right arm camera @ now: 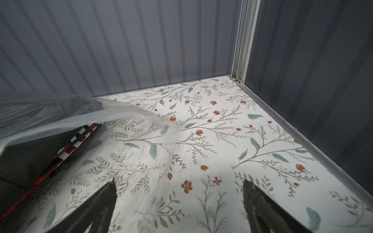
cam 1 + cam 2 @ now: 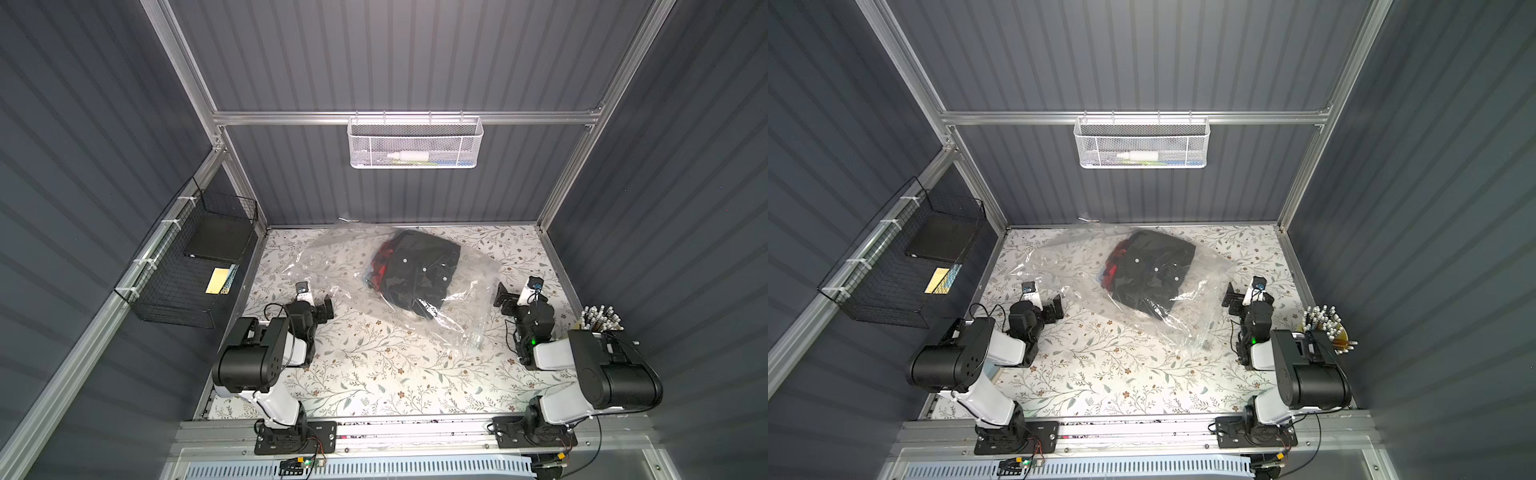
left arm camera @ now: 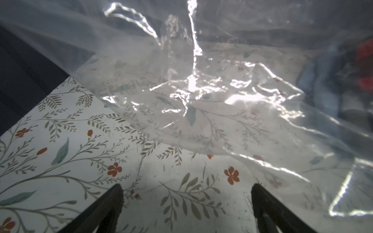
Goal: Take the shirt out of the vacuum bag
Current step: Open the vacuum bag at the center of the board.
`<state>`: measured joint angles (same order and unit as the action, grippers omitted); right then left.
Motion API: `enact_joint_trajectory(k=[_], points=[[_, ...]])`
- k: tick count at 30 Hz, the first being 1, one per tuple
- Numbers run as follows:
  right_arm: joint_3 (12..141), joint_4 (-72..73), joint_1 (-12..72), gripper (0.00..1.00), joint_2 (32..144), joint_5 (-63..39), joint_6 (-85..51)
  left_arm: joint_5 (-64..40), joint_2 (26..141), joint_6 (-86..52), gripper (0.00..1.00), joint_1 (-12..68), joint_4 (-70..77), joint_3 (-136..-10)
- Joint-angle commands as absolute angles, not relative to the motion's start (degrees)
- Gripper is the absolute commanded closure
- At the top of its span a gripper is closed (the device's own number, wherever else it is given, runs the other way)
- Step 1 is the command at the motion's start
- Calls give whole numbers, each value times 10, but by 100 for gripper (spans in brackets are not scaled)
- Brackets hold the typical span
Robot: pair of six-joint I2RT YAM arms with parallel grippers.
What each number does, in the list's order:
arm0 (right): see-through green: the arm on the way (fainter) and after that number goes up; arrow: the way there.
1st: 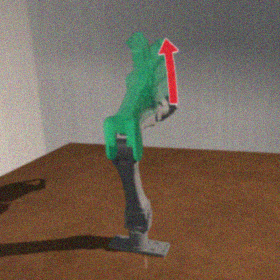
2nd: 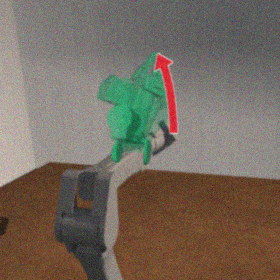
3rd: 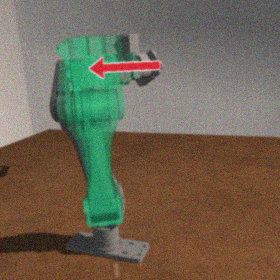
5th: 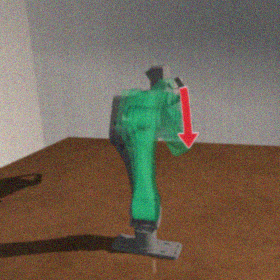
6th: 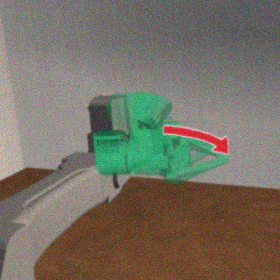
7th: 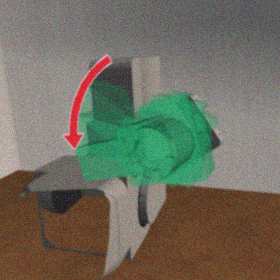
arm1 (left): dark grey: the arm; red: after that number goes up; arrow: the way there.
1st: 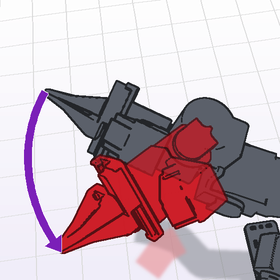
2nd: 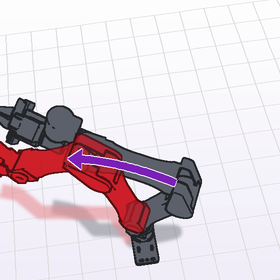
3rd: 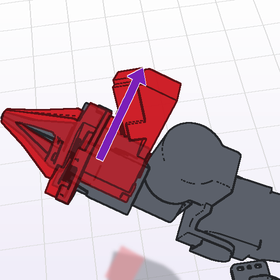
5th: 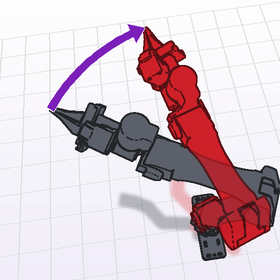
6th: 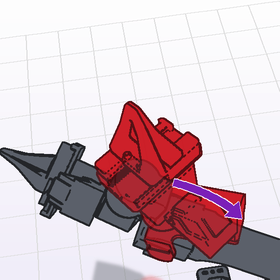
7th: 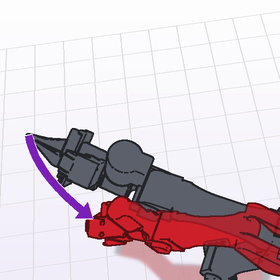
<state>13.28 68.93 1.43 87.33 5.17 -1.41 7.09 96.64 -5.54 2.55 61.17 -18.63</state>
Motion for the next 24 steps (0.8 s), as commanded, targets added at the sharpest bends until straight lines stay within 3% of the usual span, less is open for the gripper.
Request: enact_joint_trajectory(k=[1,19,24], points=[[142,689,15,1,867,51,-12,74,972,-47,1,24,615,-193],[141,702,16,1,863,69,-16,78,971,-47,1,25,616,-196],[189,545,16,1,784,122,-41,74,938,-49,0,24,354,-333]])
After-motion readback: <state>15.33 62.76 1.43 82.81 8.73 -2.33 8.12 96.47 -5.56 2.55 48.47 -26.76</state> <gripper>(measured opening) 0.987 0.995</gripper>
